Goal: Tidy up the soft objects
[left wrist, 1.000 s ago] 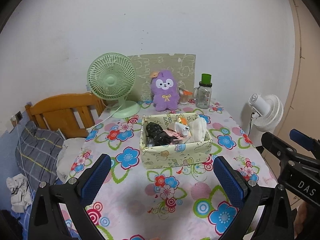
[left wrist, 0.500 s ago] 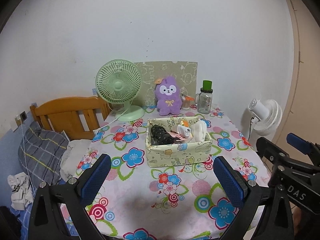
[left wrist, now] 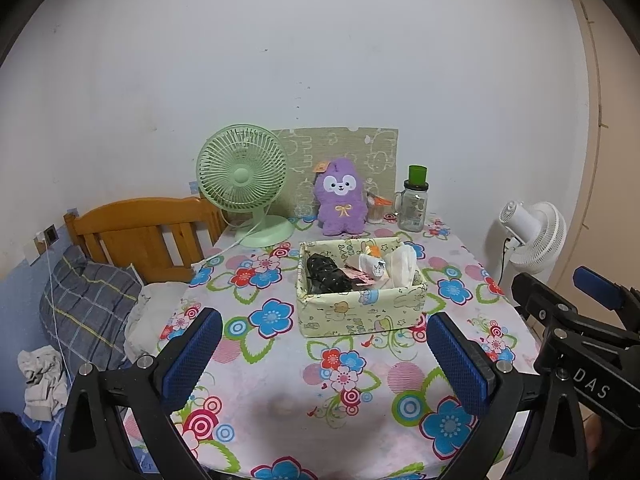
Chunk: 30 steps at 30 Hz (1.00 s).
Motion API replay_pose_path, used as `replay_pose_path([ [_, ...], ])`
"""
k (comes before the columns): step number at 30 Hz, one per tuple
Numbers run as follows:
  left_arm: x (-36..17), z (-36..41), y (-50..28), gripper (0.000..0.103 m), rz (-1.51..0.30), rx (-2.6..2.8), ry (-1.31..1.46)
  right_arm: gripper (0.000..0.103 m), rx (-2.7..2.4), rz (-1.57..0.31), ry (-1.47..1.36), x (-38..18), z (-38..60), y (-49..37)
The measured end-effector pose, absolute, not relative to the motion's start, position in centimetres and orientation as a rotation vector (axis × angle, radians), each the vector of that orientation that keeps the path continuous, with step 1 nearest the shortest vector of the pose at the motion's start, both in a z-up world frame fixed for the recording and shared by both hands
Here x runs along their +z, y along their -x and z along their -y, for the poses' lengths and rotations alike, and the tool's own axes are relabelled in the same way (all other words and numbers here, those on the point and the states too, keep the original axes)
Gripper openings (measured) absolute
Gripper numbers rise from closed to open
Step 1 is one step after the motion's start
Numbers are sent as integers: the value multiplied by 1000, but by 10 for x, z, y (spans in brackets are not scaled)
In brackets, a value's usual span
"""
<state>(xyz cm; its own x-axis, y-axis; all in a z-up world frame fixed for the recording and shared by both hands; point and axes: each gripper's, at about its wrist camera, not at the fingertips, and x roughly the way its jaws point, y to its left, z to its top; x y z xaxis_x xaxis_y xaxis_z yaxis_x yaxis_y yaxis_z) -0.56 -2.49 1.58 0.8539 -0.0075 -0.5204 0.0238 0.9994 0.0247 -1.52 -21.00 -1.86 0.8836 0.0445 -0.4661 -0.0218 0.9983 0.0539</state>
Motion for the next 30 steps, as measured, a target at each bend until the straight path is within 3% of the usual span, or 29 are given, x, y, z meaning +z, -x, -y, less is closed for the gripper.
replay_pose_path([
  [30, 17, 19, 10, 103, -525, -15, -9, 89, 48, -460, -37, -15, 202, 18],
])
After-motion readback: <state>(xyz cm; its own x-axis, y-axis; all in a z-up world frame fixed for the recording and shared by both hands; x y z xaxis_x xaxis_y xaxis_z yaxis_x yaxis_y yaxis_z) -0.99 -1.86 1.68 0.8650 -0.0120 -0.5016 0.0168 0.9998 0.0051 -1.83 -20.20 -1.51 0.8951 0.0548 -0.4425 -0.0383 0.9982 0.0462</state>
